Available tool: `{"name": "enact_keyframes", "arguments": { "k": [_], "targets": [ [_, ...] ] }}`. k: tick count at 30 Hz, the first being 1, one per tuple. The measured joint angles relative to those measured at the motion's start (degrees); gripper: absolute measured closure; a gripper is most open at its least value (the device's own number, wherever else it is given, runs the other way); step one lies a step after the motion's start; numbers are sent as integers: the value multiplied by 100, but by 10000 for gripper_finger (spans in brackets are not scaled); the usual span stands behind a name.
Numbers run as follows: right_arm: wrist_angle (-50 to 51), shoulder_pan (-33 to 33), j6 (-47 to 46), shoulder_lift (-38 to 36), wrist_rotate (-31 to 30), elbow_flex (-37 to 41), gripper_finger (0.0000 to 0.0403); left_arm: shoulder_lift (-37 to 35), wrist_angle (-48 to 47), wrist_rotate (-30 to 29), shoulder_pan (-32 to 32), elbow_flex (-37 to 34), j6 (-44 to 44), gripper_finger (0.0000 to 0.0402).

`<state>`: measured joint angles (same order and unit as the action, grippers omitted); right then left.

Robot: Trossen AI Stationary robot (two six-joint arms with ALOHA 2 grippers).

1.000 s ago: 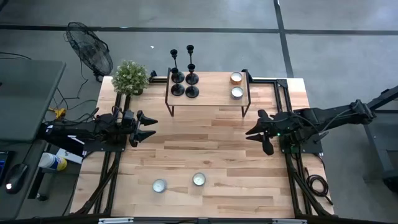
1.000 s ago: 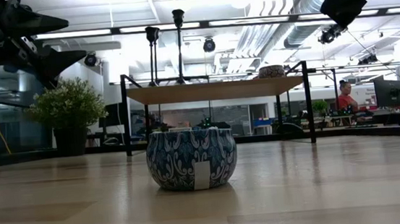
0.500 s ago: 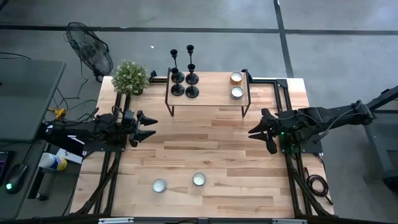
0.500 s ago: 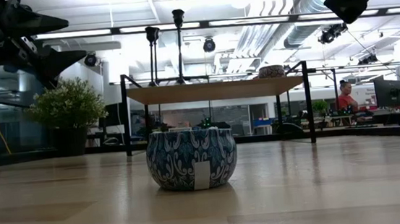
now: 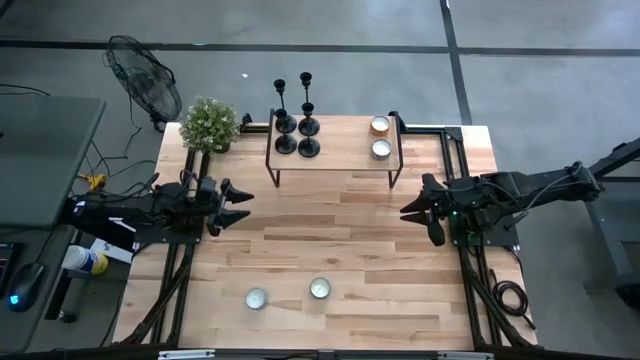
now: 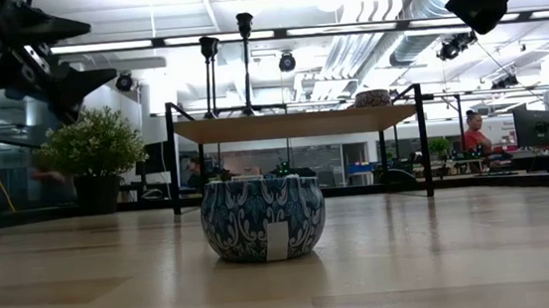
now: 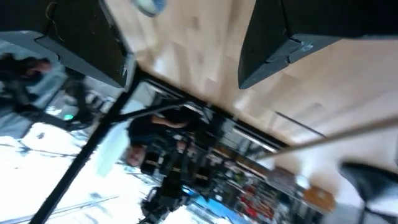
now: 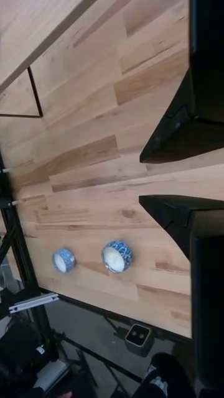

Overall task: Pick & Place candle stick holders
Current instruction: Put the light blue scented candle on the shelf

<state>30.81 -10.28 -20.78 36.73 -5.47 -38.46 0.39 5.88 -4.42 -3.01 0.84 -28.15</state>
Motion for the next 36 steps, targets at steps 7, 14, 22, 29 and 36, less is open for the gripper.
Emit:
{"name": "enact_keyframes", "arguments": {
  "k": [7, 14, 22, 29, 36],
  "targets": [
    [-1, 0, 8, 0, 2, -2, 319, 1, 4, 350, 0, 0, -321, 98],
    [-43, 0, 7, 0, 2, -4, 319, 143, -1067, 744, -2, 573, -49, 98],
    [-13, 0, 22, 0, 43, -4, 319, 883, -3027, 875, -2, 1784, 291, 98],
    [26, 2, 22, 0, 248, -4, 319, 1555, -4290, 1280, -2, 2581, 56, 98],
    [28, 0, 22, 0, 441, -4, 319, 1997, -5094, 2511, 0, 2702, -370, 98]
  ]
}}
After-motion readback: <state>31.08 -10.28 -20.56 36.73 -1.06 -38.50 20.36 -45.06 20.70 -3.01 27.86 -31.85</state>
